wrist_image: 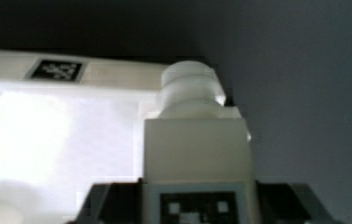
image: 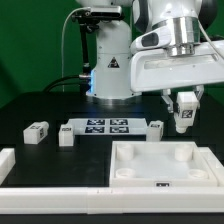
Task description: Assemble one leg
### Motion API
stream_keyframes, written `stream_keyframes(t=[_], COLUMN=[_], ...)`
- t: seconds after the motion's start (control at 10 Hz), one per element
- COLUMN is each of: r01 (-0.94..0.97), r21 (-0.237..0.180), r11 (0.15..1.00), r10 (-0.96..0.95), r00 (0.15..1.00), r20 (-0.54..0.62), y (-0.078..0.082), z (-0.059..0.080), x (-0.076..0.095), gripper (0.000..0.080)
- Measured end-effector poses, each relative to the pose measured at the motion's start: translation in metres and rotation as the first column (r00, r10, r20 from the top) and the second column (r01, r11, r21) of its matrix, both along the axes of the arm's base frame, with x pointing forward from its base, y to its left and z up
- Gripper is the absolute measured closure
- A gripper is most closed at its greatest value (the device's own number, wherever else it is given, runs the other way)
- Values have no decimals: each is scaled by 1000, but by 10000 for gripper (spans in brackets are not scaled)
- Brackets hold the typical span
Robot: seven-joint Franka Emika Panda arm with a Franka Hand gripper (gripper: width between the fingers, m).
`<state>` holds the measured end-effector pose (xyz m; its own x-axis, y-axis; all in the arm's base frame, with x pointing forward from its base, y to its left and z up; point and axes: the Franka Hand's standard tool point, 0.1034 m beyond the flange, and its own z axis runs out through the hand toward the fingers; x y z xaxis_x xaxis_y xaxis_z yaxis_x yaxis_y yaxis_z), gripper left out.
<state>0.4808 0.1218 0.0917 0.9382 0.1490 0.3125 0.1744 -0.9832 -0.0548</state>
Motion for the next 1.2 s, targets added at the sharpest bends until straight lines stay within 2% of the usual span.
stream_keyframes(t=[0.2,0.4,0.5,1.0,1.1,1.2], r01=[-71,-107,-107,-110,-122,-135], r21=[-34,-54,-57,-56,-44,-38], r11=[997,993,993,992,992,990], r10=[72,110,111,114,124,137], r00=[997,991,990,990,991,989], r20=[36,70,85,78,42,59], y=[-14,-21,-24,-22,-7,7], z=[3,5,5,2,1,3], x=[43,73,80,77,88,108], gripper=[512,512,512,512,512,512])
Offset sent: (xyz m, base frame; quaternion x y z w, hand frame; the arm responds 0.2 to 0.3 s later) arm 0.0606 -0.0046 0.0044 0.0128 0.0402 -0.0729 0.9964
